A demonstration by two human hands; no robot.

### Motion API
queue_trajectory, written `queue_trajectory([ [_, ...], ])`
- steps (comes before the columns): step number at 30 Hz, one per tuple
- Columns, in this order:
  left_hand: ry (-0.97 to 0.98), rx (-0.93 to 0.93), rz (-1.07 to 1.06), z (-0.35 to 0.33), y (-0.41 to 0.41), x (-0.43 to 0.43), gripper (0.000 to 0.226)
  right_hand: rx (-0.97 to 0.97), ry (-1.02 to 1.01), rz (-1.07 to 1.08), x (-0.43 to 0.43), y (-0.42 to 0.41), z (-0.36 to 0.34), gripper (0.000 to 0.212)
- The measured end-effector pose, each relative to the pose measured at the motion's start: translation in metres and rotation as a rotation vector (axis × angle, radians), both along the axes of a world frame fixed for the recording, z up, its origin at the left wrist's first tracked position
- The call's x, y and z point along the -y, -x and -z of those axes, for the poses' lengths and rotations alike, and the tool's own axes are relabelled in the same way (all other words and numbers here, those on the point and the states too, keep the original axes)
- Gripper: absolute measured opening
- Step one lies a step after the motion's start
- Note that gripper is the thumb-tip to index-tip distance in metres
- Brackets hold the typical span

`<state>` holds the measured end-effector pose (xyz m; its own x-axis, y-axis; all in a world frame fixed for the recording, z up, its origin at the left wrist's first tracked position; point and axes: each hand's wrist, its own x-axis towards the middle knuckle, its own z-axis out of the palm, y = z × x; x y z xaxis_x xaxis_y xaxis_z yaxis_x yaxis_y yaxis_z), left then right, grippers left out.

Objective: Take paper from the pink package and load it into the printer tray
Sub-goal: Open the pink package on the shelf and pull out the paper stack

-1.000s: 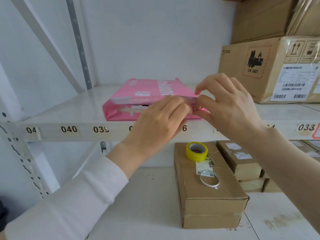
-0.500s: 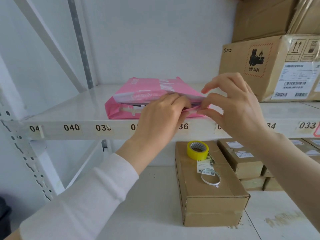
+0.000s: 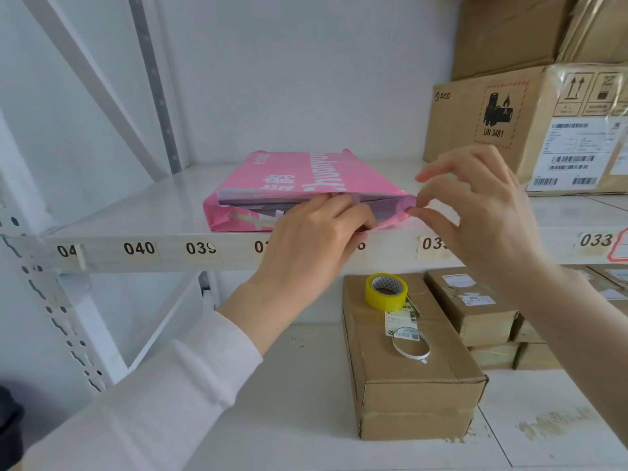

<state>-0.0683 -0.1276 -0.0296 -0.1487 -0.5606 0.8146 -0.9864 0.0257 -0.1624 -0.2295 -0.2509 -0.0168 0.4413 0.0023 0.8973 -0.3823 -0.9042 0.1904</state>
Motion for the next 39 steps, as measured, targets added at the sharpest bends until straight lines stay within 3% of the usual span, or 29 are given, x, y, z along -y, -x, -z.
queue_trajectory([
  [4, -0.059, 0.128, 0.003, 0.001, -0.009, -0.012, 0.015, -0.004, -0.005, 0.001, -0.007, -0.002, 0.004, 0.008],
  [8, -0.063, 0.265, -0.098, -0.001, -0.034, -0.04, 0.018, -0.104, 0.038, -0.02, -0.02, -0.014, 0.015, 0.042],
  [10, -0.037, 0.302, -0.165, -0.006, -0.052, -0.054, 0.016, -0.142, -0.001, -0.031, -0.029, -0.021, 0.021, 0.047],
  [17, 0.15, 0.516, -0.303, -0.021, -0.083, -0.081, 0.016, -0.057, -0.101, -0.07, -0.068, -0.069, 0.022, 0.011],
  [19, 0.158, 0.495, -0.345, -0.024, -0.09, -0.087, 0.016, -0.036, -0.123, -0.101, -0.076, -0.086, 0.022, 0.012],
  [25, -0.054, 0.391, -0.37, -0.027, -0.101, -0.099, 0.028, 0.001, -0.161, -0.153, -0.087, -0.123, 0.017, 0.02],
  [31, -0.036, 0.322, -0.343, -0.022, -0.11, -0.105, 0.008, 0.017, -0.163, -0.194, -0.084, -0.127, 0.017, 0.022],
  [39, -0.075, 0.276, -0.33, -0.027, -0.119, -0.107, 0.016, 0.014, -0.162, -0.188, -0.084, -0.123, 0.032, 0.018],
])
